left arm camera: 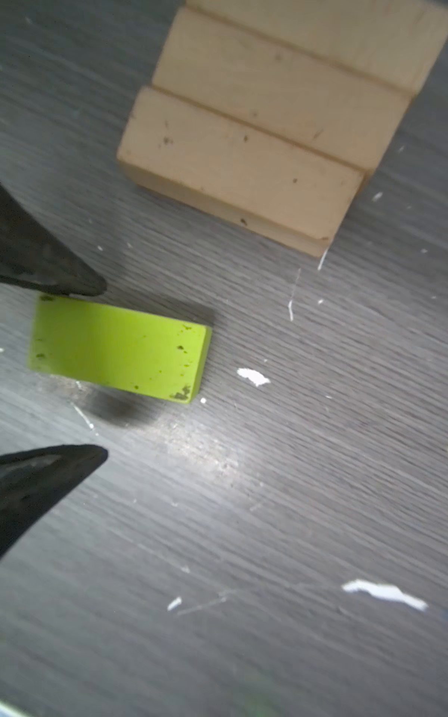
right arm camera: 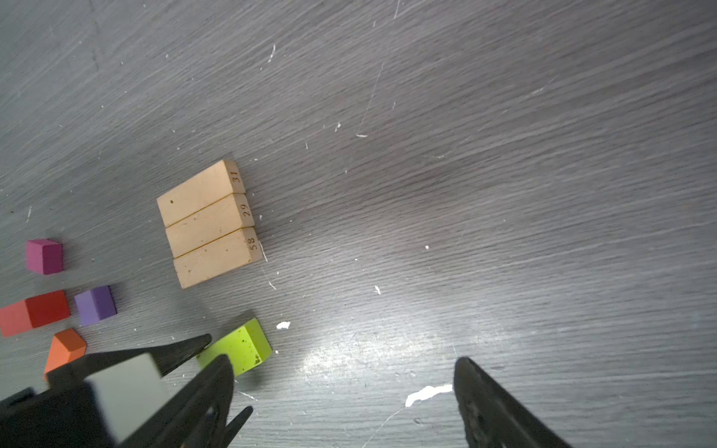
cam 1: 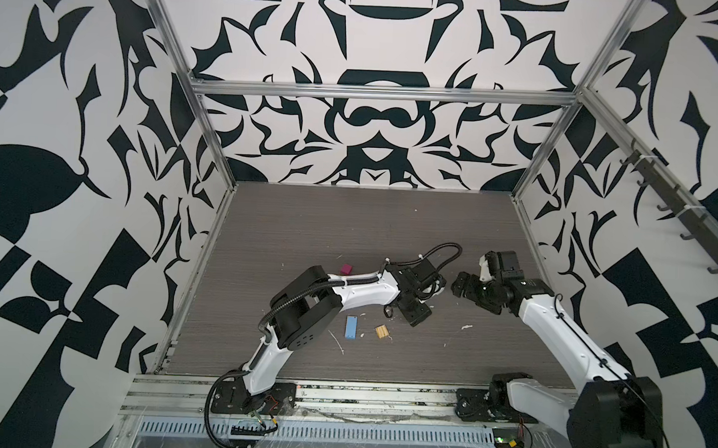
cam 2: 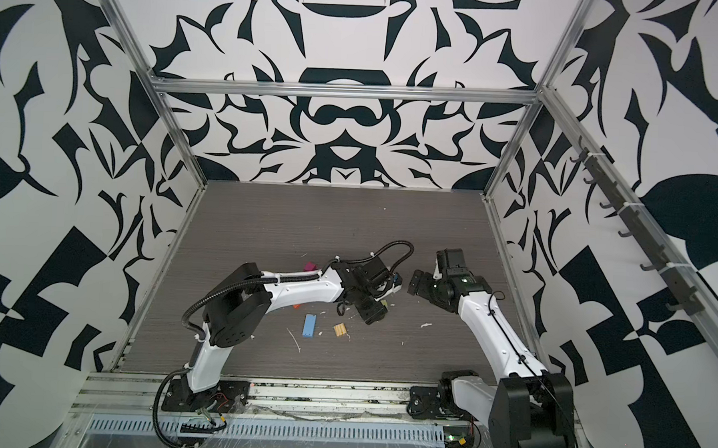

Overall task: Build the wood block tower
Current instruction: 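Close the left gripper on the lime block while the right gripper draws back, then lift the lime block with the left gripper and carry it over the bars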

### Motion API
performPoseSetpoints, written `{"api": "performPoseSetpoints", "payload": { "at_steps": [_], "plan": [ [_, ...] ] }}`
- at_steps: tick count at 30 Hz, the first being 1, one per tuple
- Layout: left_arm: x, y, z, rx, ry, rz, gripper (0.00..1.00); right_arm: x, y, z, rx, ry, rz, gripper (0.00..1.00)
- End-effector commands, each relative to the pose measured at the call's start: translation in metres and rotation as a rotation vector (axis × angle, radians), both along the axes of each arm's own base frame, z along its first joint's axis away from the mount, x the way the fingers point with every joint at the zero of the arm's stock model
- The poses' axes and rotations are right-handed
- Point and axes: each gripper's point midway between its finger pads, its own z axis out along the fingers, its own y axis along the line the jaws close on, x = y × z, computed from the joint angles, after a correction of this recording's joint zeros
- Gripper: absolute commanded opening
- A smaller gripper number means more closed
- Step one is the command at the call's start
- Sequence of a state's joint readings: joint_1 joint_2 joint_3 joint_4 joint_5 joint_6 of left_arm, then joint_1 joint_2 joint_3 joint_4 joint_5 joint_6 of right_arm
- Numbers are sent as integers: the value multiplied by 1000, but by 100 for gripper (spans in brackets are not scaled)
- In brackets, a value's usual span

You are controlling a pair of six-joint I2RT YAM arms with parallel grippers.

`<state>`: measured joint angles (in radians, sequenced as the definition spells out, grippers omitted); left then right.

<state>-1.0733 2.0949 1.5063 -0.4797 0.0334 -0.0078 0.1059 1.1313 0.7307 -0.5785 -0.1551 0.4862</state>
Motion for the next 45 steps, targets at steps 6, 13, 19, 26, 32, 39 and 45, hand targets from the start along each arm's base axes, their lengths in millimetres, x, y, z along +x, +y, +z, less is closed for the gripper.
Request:
{"api": "performPoseSetpoints", "payload": {
  "at_steps": [6,13,19,26,32,39,45],
  "plan": [
    [4,-2,-4,18,-22,13,63,3,1,7,6,-22,16,92],
    [6,-3,-12,34,-17,32,58,2,1,7,8,-21,17,92],
    [9,0,-15,51,-23,52,52,2,1,7,6,-20,15,92],
    [6,3,-15,55,-6,76,42,0,1,6,9,-22,12,91],
    [1,7,-3,28,21,109,23,-1,2,6,18,-21,14,91],
    [5,1,33,-69,50,253,10,-3,6,-2,42,0,22,89],
    [21,-10,66,-171,69,442,0,-4,13,-8,69,10,56,89]
  ]
}}
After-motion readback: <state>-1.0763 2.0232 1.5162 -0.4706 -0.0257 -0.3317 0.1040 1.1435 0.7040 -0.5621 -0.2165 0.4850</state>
